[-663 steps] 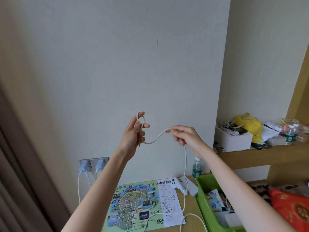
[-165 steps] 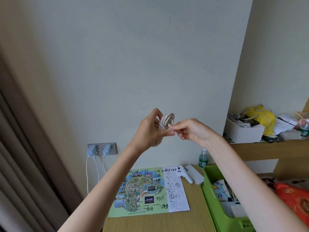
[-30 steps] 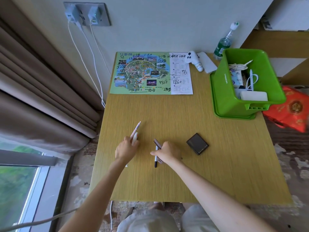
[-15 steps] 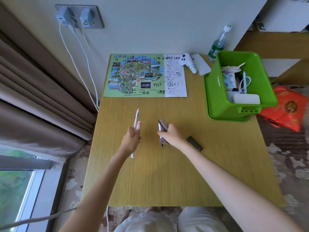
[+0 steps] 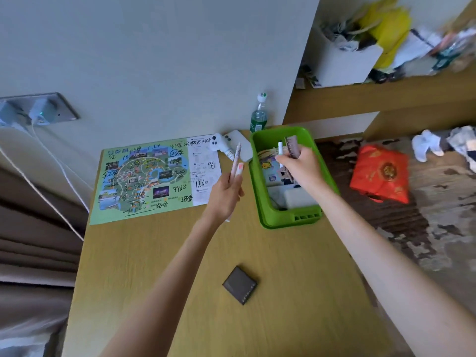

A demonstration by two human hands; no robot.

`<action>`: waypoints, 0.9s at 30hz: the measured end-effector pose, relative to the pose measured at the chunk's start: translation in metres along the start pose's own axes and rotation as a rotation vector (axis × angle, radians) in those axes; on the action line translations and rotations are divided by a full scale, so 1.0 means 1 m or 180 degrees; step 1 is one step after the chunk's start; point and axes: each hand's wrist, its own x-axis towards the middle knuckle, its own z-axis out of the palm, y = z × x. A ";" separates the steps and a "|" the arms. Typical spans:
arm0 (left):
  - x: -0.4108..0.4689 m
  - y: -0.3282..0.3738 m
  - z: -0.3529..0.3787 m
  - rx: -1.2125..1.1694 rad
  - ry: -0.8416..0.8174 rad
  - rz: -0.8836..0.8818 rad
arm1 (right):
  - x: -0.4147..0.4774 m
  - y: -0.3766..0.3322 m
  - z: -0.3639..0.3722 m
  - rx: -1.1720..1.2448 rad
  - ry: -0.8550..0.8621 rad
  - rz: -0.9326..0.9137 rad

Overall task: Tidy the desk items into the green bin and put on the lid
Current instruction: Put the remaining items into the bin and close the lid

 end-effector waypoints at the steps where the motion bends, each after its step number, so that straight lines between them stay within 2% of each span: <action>1: 0.009 0.010 0.010 0.0048 0.0046 0.0068 | 0.012 0.003 -0.008 -0.0053 0.0116 0.0013; 4: 0.035 0.034 0.036 0.0285 0.0232 0.0159 | 0.041 0.018 -0.022 -0.0488 0.0132 0.0162; 8: 0.060 0.044 0.063 0.0781 0.0229 0.0050 | 0.064 0.039 -0.028 -0.1389 -0.0529 0.0530; 11: 0.065 0.044 0.079 0.1165 0.0355 0.0042 | 0.073 0.051 -0.029 -0.1281 -0.0529 0.0415; 14: 0.071 0.051 0.092 0.1344 0.0509 0.0184 | 0.073 0.055 -0.030 -0.1691 -0.0461 0.0135; 16: 0.075 0.055 0.099 0.1521 0.0363 0.0220 | 0.068 0.055 -0.031 -0.2135 -0.0432 -0.0212; 20: 0.072 0.052 0.099 0.2562 0.0085 0.0402 | 0.055 0.057 -0.037 -0.2270 -0.0264 -0.0860; 24: 0.055 0.036 0.074 0.2233 0.0393 0.0774 | 0.036 0.065 -0.043 -0.2030 -0.0322 -0.1223; 27: 0.033 0.004 0.049 0.1874 0.0343 0.0654 | 0.014 0.076 -0.042 -0.1938 -0.0256 -0.1470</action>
